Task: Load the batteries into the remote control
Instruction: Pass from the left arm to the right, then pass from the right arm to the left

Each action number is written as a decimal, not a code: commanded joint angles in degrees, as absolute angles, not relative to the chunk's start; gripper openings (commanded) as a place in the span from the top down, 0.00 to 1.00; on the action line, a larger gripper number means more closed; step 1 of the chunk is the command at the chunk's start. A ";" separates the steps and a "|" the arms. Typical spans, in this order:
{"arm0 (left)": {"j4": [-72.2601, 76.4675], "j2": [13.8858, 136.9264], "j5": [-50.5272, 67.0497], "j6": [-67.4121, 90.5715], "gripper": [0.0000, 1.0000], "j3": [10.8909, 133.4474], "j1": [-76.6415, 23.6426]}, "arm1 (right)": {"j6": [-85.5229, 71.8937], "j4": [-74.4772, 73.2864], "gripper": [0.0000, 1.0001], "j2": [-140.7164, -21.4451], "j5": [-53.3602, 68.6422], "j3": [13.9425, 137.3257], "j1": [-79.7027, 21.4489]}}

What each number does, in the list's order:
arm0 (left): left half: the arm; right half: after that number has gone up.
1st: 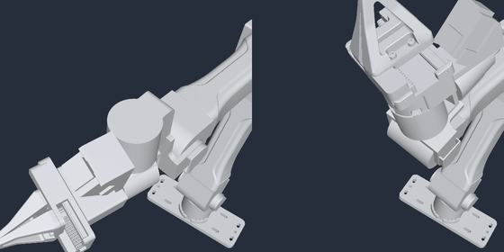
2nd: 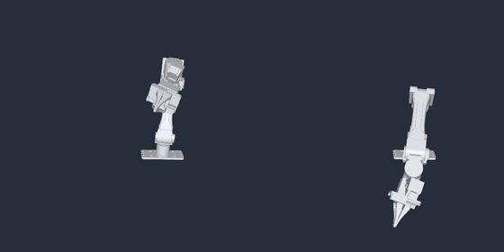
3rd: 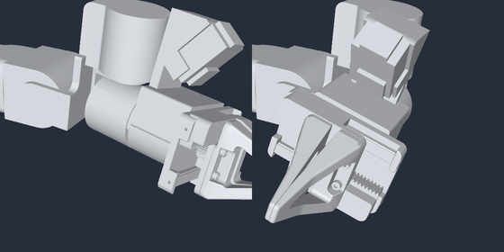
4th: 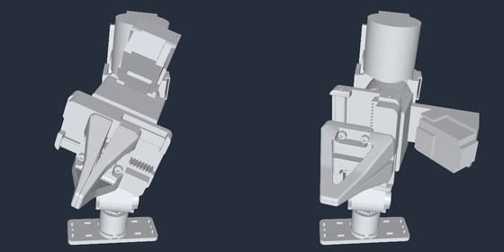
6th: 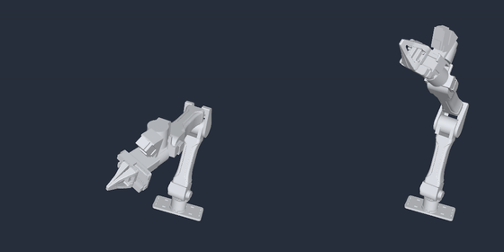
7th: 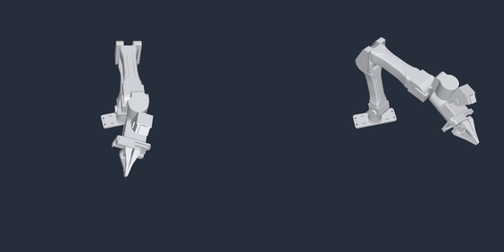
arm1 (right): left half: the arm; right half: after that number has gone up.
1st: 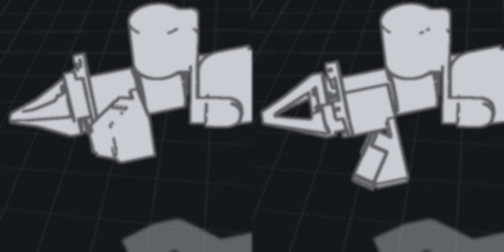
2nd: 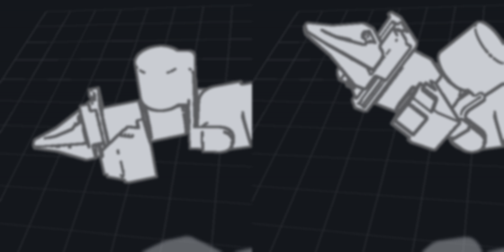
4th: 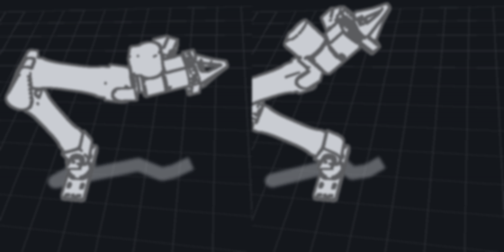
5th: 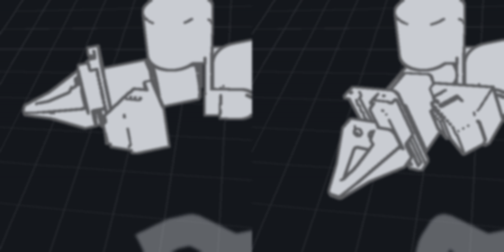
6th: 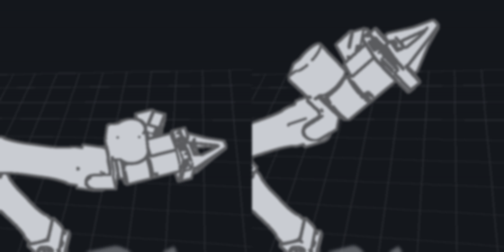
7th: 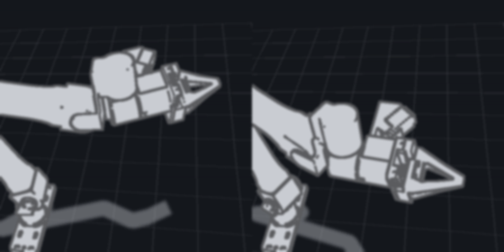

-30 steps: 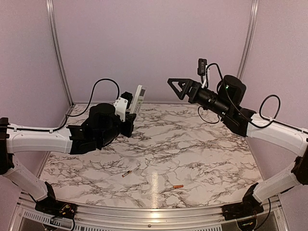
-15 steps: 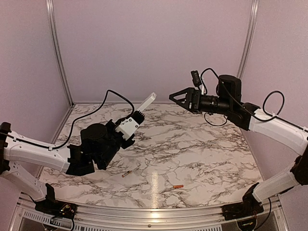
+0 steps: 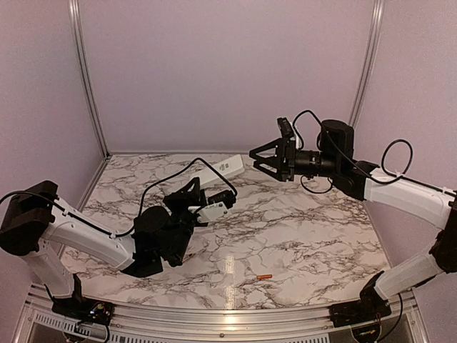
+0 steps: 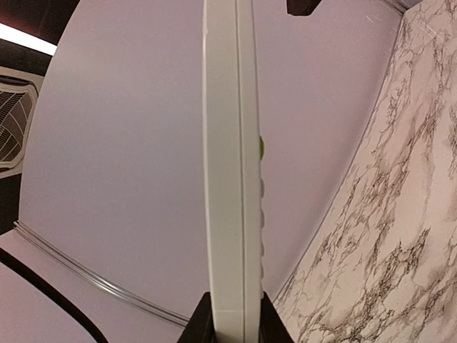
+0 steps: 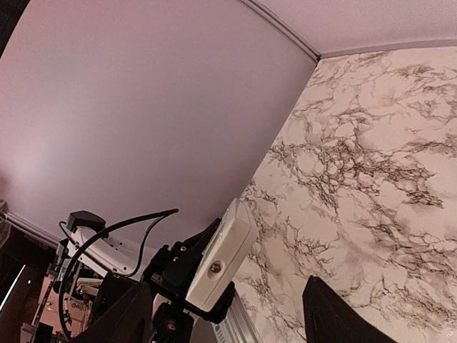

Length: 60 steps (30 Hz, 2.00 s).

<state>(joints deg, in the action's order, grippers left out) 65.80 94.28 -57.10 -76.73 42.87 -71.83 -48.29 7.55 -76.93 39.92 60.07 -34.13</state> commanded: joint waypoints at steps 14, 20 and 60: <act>78.49 100.12 -59.77 -89.70 1.00 44.64 -73.56 | -57.73 18.28 0.43 -82.03 42.18 55.51 -37.59; 80.15 102.16 -59.99 -92.74 1.00 45.37 -73.56 | -61.87 23.82 0.54 -83.72 43.23 55.02 -38.85; 9.53 64.75 -22.65 -13.49 0.18 49.50 -60.04 | -27.72 0.27 1.00 -80.33 52.69 63.08 -29.60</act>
